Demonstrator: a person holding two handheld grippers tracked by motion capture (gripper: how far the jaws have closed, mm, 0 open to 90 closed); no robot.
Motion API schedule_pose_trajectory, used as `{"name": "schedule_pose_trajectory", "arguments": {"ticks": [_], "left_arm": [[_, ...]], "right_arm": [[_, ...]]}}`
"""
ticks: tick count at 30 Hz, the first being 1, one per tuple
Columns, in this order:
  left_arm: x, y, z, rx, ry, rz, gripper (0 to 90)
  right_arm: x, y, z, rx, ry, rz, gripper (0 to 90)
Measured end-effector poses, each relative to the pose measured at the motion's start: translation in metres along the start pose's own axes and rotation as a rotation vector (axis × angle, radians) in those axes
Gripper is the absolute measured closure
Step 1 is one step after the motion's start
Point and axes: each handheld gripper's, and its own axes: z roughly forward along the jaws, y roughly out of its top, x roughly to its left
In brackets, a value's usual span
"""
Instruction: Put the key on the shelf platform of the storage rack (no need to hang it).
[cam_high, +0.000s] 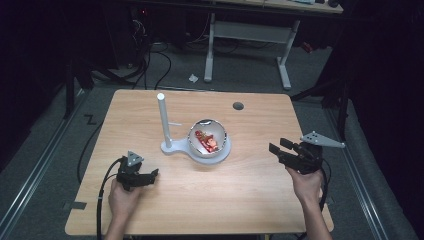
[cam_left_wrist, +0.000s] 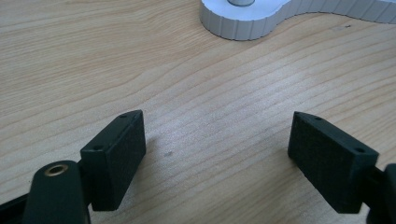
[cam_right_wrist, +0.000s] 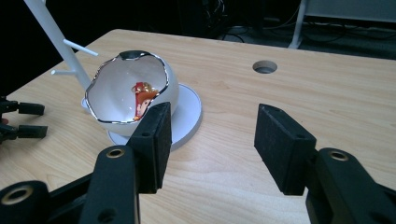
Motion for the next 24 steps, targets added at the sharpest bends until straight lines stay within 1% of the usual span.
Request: {"name": "schedule_pose_trajectory", "arguments": {"ticks": [14, 20, 24], "left_arm": [[0.0, 0.0, 0.0, 0.0, 0.0, 0.0, 19.5], [0.0, 0.0, 0.0, 0.0, 0.0, 0.0, 19.5], [0.0, 0.0, 0.0, 0.0, 0.0, 0.0, 19.5]], "right_arm": [[-0.002, -0.02, -0.009, 0.013, -0.005, 0.02, 47.1], [-0.002, -0.028, -0.009, 0.021, -0.002, 0.033, 47.1], [0.0, -0.034, -0.008, 0.026, -0.001, 0.032, 47.1]]}}
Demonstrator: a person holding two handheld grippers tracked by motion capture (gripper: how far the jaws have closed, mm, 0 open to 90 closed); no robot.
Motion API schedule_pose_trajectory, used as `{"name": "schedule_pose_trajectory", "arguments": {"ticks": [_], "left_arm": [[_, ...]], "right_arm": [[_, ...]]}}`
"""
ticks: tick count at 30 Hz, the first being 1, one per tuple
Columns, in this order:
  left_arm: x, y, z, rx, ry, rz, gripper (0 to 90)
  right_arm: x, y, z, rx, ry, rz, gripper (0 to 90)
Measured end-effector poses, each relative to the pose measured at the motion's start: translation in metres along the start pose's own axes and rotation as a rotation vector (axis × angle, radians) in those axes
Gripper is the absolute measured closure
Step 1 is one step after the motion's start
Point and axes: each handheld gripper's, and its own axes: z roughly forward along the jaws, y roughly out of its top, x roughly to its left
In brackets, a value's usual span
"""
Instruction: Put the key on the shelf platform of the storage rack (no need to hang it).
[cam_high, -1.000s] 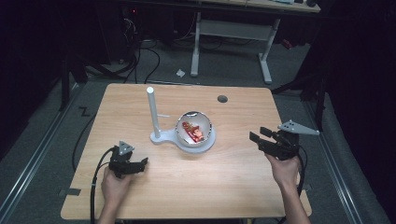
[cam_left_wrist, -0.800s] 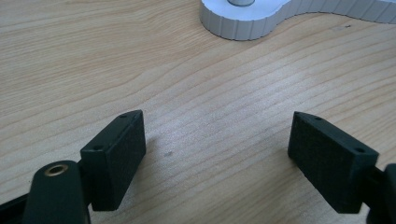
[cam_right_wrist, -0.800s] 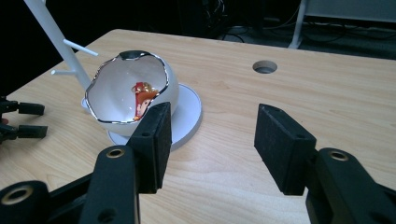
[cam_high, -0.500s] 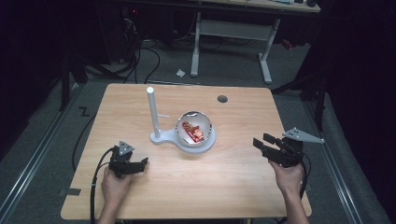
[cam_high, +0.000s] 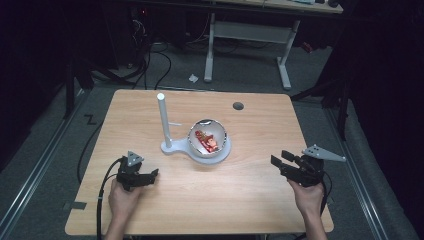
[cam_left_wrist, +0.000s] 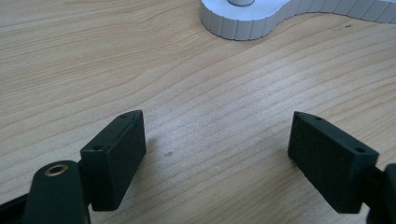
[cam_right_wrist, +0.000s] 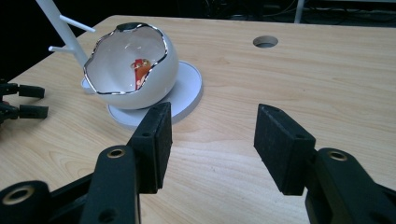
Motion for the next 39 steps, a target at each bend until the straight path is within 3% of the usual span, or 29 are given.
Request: {"name": "schedule_pose_trajectory", "arguments": {"ticks": [21, 33, 39], "left_arm": [[0.0, 0.0, 0.0, 0.0, 0.0, 0.0, 19.5], [0.0, 0.0, 0.0, -0.001, 0.001, 0.0, 19.5], [0.0, 0.0, 0.0, -0.001, 0.0, 0.0, 19.5]], "right_arm": [[0.0, -0.027, 0.011, 0.03, 0.013, 0.038, 47.1], [0.004, -0.04, 0.027, 0.056, 0.023, 0.055, 47.3], [0.008, -0.042, 0.039, 0.071, 0.024, 0.037, 47.4]]}}
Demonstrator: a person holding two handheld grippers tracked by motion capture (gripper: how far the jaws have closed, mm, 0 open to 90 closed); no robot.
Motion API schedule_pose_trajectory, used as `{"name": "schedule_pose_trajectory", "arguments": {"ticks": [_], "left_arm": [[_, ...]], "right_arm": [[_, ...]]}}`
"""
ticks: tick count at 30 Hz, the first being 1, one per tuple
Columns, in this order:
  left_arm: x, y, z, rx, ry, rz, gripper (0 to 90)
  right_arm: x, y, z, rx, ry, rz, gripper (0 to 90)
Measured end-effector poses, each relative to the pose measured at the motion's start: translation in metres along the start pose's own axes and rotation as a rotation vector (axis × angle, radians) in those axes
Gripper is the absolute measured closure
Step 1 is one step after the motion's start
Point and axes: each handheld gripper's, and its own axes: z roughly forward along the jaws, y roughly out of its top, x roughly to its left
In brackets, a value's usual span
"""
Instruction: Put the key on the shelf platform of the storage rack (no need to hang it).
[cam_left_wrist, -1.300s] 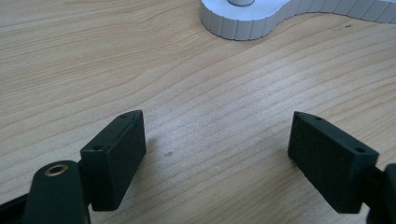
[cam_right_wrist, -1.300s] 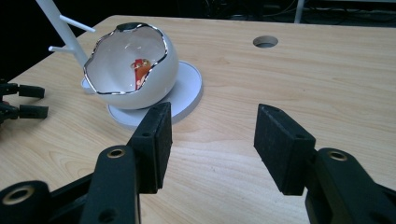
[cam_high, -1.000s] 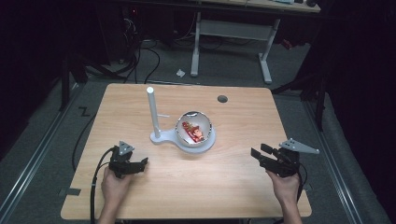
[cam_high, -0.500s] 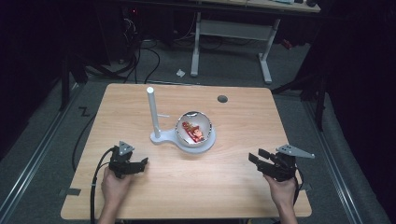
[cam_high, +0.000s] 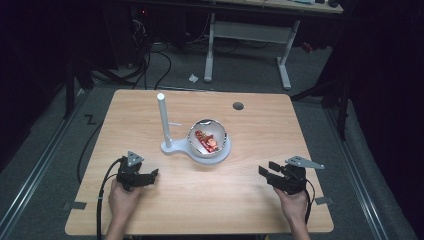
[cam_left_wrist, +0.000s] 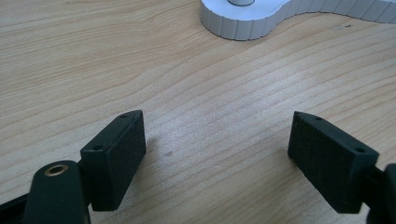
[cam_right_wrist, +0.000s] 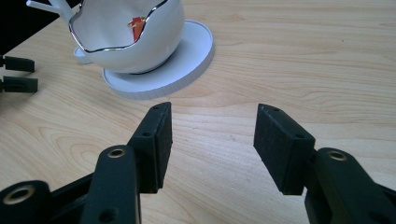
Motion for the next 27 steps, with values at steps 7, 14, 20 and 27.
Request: {"name": "schedule_pose_trajectory", "arguments": {"ticks": [7, 14, 20, 27], "left_arm": [[0.0, 0.0, 0.0, 0.0, 0.0, 0.0, 19.5], [0.0, 0.0, 0.0, 0.001, 0.0, 0.0, 19.5], [0.0, 0.0, 0.0, 0.0, 0.0, 0.0, 19.5], [0.0, 0.0, 0.0, 0.0, 0.0, -0.001, 19.5]], "right_arm": [[0.004, -0.003, 0.016, 0.024, -0.003, -0.01, 47.5], [0.004, -0.009, 0.03, 0.044, -0.007, -0.006, 47.6], [0.002, -0.013, 0.039, 0.055, -0.019, -0.009, 47.3], [0.003, -0.021, 0.054, 0.088, -0.054, -0.032, 45.3]]}}
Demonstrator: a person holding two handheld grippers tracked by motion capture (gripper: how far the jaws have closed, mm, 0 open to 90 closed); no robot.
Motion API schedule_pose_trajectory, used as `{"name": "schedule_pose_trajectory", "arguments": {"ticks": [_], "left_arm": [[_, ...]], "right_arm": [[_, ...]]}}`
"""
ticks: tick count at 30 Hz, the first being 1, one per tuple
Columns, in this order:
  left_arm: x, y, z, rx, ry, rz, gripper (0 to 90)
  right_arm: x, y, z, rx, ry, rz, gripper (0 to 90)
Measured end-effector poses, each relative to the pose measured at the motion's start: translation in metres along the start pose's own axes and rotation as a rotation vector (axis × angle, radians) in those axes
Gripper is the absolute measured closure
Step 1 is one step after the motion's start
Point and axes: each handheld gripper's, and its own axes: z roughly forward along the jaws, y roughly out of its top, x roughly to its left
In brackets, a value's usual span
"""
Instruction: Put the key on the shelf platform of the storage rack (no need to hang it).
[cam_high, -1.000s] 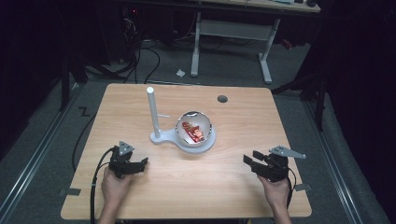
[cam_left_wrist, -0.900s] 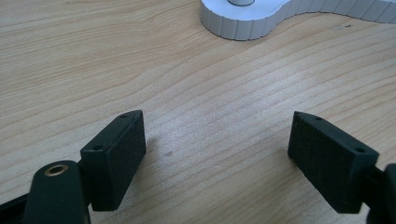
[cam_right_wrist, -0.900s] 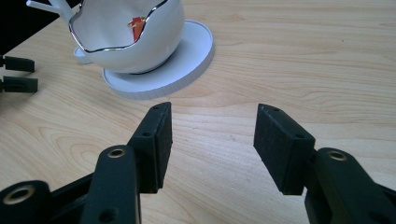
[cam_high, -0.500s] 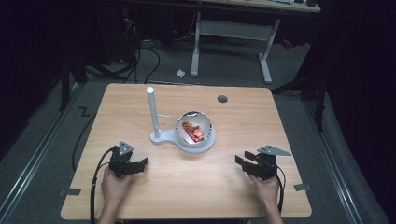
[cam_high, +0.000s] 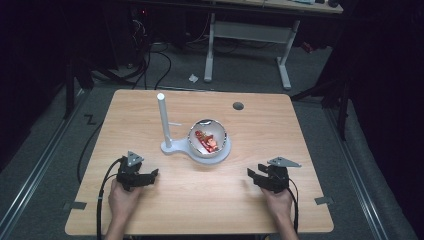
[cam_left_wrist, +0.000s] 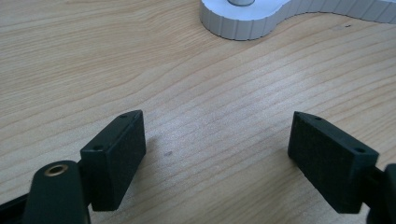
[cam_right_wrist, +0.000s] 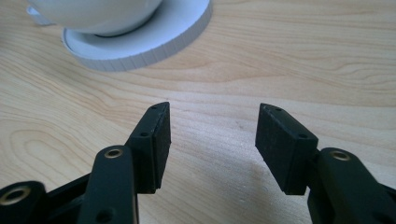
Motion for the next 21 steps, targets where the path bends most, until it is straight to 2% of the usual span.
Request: {"name": "schedule_pose_trajectory", "arguments": {"ticks": [7, 10, 21], "left_arm": [[0.0, 0.0, 0.0, 0.0, 0.0, 0.0, 19.5], [0.0, 0.0, 0.0, 0.0, 0.0, 0.0, 19.4], [0.0, 0.0, 0.0, 0.0, 0.0, 0.001, 19.5]], "right_arm": [[0.003, -0.003, 0.011, 0.037, -0.042, -0.037, 43.9], [0.003, -0.004, 0.014, 0.049, -0.05, -0.034, 43.2], [0.01, -0.003, 0.02, 0.053, -0.093, -0.099, 40.6]]}}
